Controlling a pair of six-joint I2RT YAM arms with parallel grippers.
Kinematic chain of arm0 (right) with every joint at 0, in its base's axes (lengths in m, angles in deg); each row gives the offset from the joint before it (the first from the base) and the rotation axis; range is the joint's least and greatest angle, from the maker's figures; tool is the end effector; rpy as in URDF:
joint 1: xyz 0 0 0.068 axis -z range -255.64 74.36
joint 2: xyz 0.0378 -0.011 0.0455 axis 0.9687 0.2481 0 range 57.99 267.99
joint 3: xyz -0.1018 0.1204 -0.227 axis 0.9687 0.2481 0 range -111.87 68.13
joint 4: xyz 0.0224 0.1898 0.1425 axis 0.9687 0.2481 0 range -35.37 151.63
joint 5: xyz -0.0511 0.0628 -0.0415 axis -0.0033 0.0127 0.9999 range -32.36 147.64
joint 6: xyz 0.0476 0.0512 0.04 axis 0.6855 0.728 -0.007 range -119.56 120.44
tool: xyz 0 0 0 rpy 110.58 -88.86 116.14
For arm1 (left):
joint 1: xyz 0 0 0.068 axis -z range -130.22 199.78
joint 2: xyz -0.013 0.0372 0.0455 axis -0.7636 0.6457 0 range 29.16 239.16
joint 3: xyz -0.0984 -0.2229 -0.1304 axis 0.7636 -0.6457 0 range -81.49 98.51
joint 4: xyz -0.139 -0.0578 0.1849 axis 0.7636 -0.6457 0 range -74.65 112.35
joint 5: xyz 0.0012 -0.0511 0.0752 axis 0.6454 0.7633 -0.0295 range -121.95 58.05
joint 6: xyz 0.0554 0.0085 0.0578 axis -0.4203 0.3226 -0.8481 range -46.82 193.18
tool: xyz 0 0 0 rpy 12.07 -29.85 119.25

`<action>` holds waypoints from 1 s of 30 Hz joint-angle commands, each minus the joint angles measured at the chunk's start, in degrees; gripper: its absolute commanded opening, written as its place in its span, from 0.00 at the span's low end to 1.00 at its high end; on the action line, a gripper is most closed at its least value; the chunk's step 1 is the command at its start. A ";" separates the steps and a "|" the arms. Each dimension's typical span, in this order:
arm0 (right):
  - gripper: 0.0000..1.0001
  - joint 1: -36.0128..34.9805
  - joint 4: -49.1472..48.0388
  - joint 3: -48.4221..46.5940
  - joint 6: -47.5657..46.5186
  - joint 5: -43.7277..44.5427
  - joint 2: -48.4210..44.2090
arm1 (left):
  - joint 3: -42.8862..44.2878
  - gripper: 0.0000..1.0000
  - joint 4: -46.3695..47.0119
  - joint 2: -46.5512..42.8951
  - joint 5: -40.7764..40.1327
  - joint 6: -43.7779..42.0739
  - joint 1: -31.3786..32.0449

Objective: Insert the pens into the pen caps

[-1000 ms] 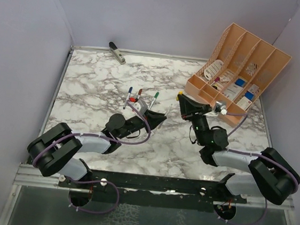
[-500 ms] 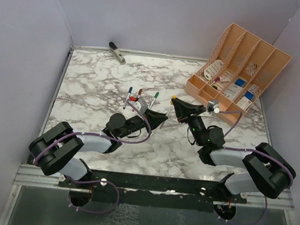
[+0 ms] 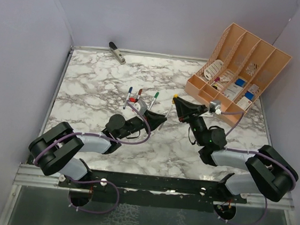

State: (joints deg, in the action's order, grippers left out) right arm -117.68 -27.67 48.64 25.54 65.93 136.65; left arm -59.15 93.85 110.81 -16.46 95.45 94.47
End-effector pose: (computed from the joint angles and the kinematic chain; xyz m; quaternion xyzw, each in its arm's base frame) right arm 0.2022 0.1689 0.2738 -0.0213 0.5524 0.4272 0.7155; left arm 0.1883 -0.2123 0.2493 0.2239 0.5900 -0.4960 0.5965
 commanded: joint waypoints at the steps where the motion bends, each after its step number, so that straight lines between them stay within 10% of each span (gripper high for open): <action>1: 0.01 -0.23 -18.73 -0.49 -1.96 0.61 -2.43 | -1.25 0.00 2.02 -1.70 -0.46 0.20 -0.13; 30: 0.01 -0.23 -19.50 0.94 4.25 -1.47 -0.56 | 0.77 0.00 1.96 -2.49 -0.10 0.44 -0.18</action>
State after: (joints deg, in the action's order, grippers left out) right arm -117.68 -27.69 48.75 29.12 65.74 135.53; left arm -59.54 93.88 109.85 -16.53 95.66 94.47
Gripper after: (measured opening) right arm 0.050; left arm 0.099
